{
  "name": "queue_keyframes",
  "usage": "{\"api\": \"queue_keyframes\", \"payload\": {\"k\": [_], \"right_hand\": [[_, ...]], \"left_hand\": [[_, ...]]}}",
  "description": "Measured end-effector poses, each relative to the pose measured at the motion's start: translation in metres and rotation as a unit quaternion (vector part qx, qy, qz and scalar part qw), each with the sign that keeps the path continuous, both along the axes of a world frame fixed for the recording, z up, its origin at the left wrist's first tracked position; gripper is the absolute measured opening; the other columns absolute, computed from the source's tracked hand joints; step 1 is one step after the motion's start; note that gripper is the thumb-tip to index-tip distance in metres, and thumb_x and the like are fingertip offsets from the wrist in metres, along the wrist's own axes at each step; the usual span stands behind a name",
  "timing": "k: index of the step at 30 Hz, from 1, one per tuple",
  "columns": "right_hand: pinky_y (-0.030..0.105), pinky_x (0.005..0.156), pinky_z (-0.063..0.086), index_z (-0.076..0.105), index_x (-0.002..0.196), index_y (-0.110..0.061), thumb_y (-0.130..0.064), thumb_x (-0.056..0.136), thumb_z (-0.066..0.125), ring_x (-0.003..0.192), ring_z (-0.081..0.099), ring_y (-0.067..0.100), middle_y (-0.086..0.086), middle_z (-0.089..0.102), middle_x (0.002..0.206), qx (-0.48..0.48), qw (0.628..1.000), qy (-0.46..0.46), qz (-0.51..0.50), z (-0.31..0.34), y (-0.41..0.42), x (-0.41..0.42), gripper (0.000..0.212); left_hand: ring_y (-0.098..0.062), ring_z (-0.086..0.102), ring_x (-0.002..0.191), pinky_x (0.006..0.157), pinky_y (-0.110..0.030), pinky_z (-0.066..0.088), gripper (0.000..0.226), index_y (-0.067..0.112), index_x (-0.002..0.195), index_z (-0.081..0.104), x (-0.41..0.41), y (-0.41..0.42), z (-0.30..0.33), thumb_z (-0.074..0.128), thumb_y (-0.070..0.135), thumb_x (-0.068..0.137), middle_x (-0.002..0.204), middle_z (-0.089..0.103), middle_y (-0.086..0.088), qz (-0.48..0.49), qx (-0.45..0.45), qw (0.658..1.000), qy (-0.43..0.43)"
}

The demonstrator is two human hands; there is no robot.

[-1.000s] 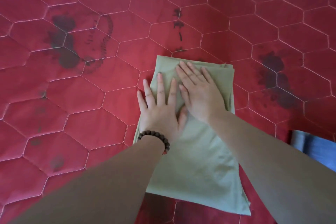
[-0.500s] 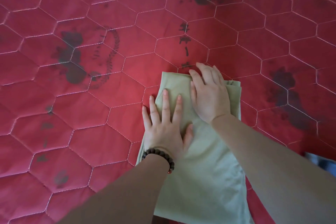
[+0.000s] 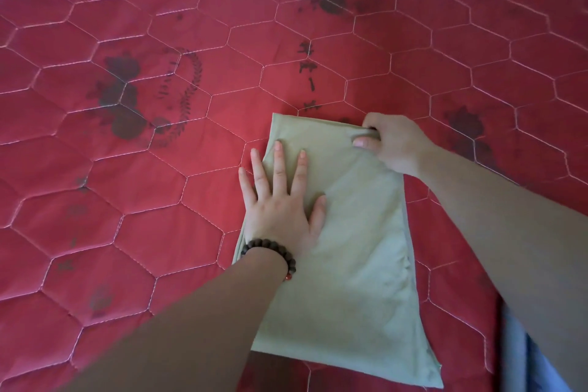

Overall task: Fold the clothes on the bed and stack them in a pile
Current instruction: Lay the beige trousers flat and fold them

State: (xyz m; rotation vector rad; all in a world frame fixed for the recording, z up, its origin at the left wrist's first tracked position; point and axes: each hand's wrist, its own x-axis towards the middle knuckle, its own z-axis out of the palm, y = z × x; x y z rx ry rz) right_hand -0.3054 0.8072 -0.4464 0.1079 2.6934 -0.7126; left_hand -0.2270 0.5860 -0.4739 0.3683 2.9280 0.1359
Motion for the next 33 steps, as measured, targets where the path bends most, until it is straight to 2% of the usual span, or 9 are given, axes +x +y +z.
{"api": "queue_keyframes", "payload": {"k": [6, 10, 12, 15, 17, 20, 22, 27, 33], "right_hand": [[0.033, 0.057, 0.032, 0.049, 0.085, -0.015, -0.031, 0.096, 0.055, 0.068, 0.045, 0.021, -0.002, 0.047, 0.069, -0.034, 0.999, -0.013, -0.039, 0.006, 0.001, -0.004, 0.020], [0.034, 0.062, 0.033, 0.052, 0.087, -0.014, -0.030, 0.095, 0.058, 0.076, 0.050, 0.024, 0.001, 0.051, 0.076, -0.027, 0.998, -0.009, -0.056, 0.006, -0.001, -0.008, 0.018], [0.033, 0.069, 0.035, 0.056, 0.092, -0.015, -0.033, 0.093, 0.061, 0.087, 0.053, 0.026, 0.003, 0.055, 0.086, 0.013, 0.998, -0.006, -0.056, 0.009, -0.007, -0.007, 0.018], [0.043, 0.096, 0.036, 0.059, 0.107, -0.015, -0.032, 0.090, 0.062, 0.110, 0.048, 0.031, 0.010, 0.054, 0.115, 0.211, 0.964, 0.152, -0.044, 0.005, -0.028, 0.013, 0.024], [0.049, 0.107, 0.033, 0.061, 0.112, -0.010, -0.024, 0.091, 0.058, 0.119, 0.048, 0.034, 0.014, 0.054, 0.126, 0.181, 0.952, 0.245, -0.012, -0.001, -0.054, 0.036, 0.026], [0.044, 0.121, 0.015, 0.047, 0.141, -0.010, -0.019, 0.100, 0.042, 0.143, 0.031, 0.024, 0.009, 0.038, 0.152, 0.099, 0.978, 0.178, 0.036, -0.019, -0.084, 0.068, 0.042], [0.042, 0.122, 0.008, 0.034, 0.150, -0.014, -0.026, 0.104, 0.032, 0.148, 0.018, 0.017, 0.004, 0.027, 0.158, 0.119, 0.979, 0.163, 0.021, -0.026, -0.080, 0.074, 0.048], [0.056, 0.118, -0.005, 0.008, 0.155, -0.028, -0.043, 0.103, 0.012, 0.150, -0.004, 0.016, -0.009, 0.004, 0.163, 0.247, 0.965, 0.090, -0.020, -0.029, -0.039, 0.089, 0.055], [0.055, 0.118, -0.009, 0.002, 0.153, -0.016, -0.041, 0.102, 0.015, 0.149, -0.009, 0.018, 0.002, -0.002, 0.163, 0.288, 0.952, 0.090, 0.046, -0.018, -0.065, 0.119, 0.059]], "left_hand": [[-0.035, -0.013, 0.148, 0.118, -0.056, -0.006, 0.067, 0.018, 0.155, 0.007, -0.005, 0.005, 0.017, 0.012, 0.050, 0.096, 0.160, -0.008, -0.019, -0.022, -0.001, 0.999, 0.034], [-0.031, -0.001, 0.149, 0.120, -0.053, -0.002, 0.069, 0.017, 0.154, 0.020, -0.001, 0.015, 0.015, 0.018, 0.050, 0.093, 0.161, 0.004, -0.016, -0.074, 0.020, 0.996, 0.040], [-0.033, -0.006, 0.149, 0.119, -0.056, 0.000, 0.070, 0.023, 0.155, 0.015, 0.007, 0.014, 0.005, 0.020, 0.056, 0.093, 0.162, 0.001, -0.013, -0.080, 0.012, 0.996, 0.025], [-0.040, -0.009, 0.147, 0.112, -0.068, 0.003, 0.073, 0.030, 0.154, 0.009, 0.014, 0.012, -0.006, 0.020, 0.065, 0.092, 0.163, 0.002, -0.010, -0.058, -0.012, 0.998, 0.027], [-0.043, -0.004, 0.147, 0.107, -0.074, 0.007, 0.074, 0.030, 0.153, 0.015, 0.015, 0.012, -0.008, 0.025, 0.066, 0.090, 0.162, 0.008, -0.010, -0.053, -0.013, 0.998, 0.033], [-0.045, 0.000, 0.146, 0.106, -0.075, 0.009, 0.078, 0.027, 0.150, 0.028, 0.014, 0.012, -0.009, 0.030, 0.071, 0.086, 0.161, 0.013, -0.011, -0.062, -0.015, 0.997, 0.039], [-0.045, 0.000, 0.146, 0.106, -0.075, 0.010, 0.079, 0.028, 0.151, 0.025, 0.014, 0.010, -0.010, 0.029, 0.071, 0.085, 0.162, 0.012, -0.011, -0.063, -0.016, 0.997, 0.041], [-0.043, -0.004, 0.147, 0.106, -0.074, 0.010, 0.075, 0.030, 0.154, 0.014, 0.012, 0.011, -0.010, 0.024, 0.066, 0.089, 0.162, 0.008, -0.010, -0.062, -0.015, 0.998, 0.029], [-0.034, -0.016, 0.147, 0.110, -0.071, 0.002, 0.073, 0.031, 0.153, -0.004, 0.012, 0.006, -0.006, 0.017, 0.065, 0.092, 0.162, -0.008, -0.007, -0.075, -0.018, 0.997, -0.003]]}}
